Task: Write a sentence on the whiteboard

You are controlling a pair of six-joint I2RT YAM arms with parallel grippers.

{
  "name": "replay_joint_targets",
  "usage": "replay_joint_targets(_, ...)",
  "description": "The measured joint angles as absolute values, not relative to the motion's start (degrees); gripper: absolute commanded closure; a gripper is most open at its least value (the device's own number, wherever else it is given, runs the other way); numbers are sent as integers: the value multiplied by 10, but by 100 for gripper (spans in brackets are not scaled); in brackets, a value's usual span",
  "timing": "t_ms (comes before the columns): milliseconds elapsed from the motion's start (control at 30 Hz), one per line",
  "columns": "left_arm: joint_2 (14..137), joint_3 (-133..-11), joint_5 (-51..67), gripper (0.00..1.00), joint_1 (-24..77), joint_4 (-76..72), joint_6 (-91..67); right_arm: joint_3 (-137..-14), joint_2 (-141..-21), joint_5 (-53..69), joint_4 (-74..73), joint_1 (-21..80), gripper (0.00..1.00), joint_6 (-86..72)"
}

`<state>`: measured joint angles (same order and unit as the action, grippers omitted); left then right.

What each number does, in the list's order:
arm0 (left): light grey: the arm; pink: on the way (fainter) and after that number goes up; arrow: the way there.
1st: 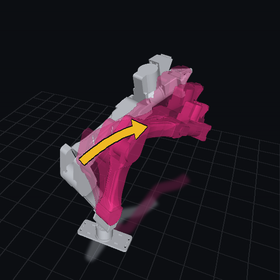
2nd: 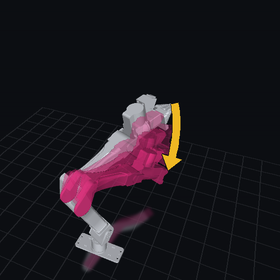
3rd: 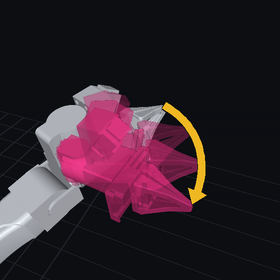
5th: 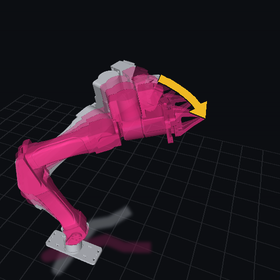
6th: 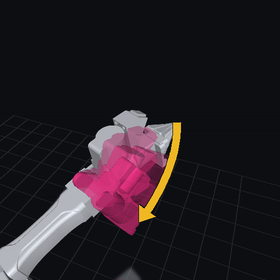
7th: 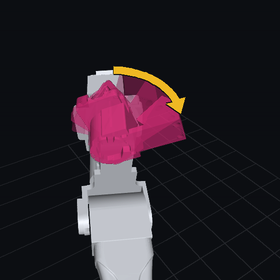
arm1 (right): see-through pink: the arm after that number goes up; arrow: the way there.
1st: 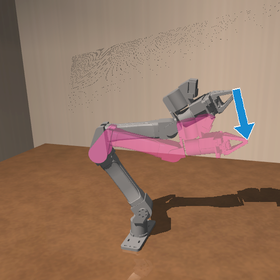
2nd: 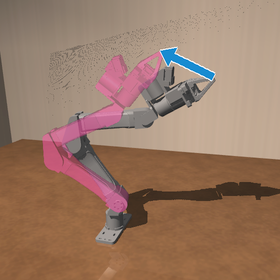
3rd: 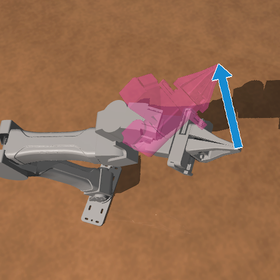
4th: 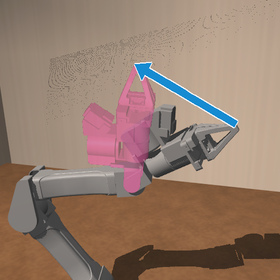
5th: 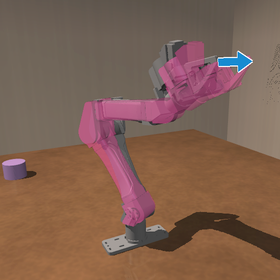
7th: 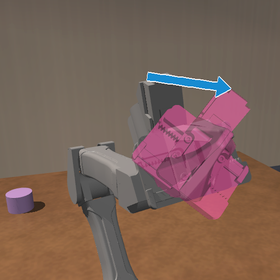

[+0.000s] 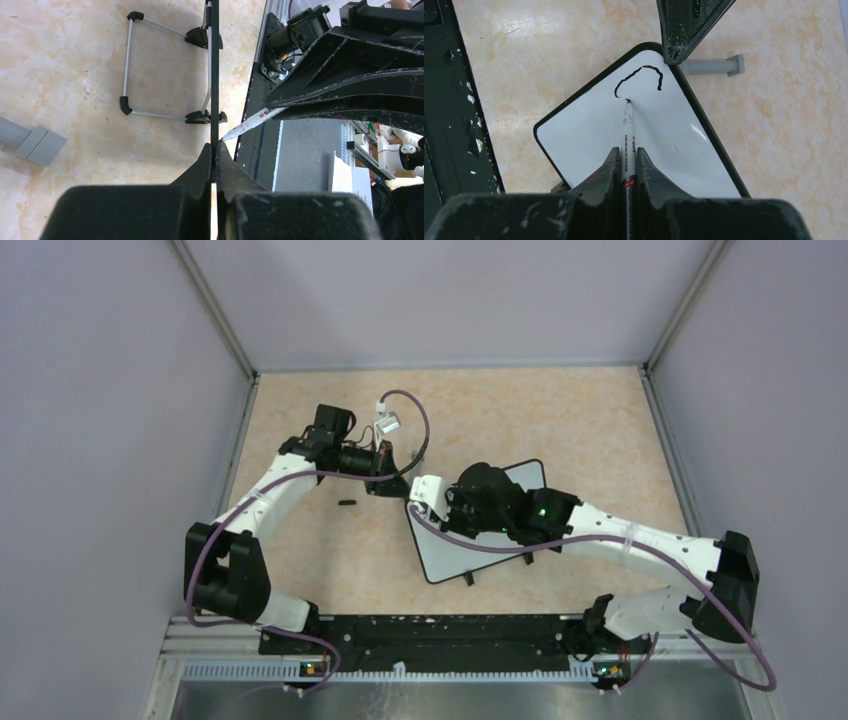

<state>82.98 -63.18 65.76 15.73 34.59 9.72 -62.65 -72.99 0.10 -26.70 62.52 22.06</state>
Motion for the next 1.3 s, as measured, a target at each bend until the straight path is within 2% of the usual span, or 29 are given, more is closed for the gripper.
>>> replay_joint_targets(1300,822,-624,655,100,157,335,97,-606,-695,25,-260,608,100,202)
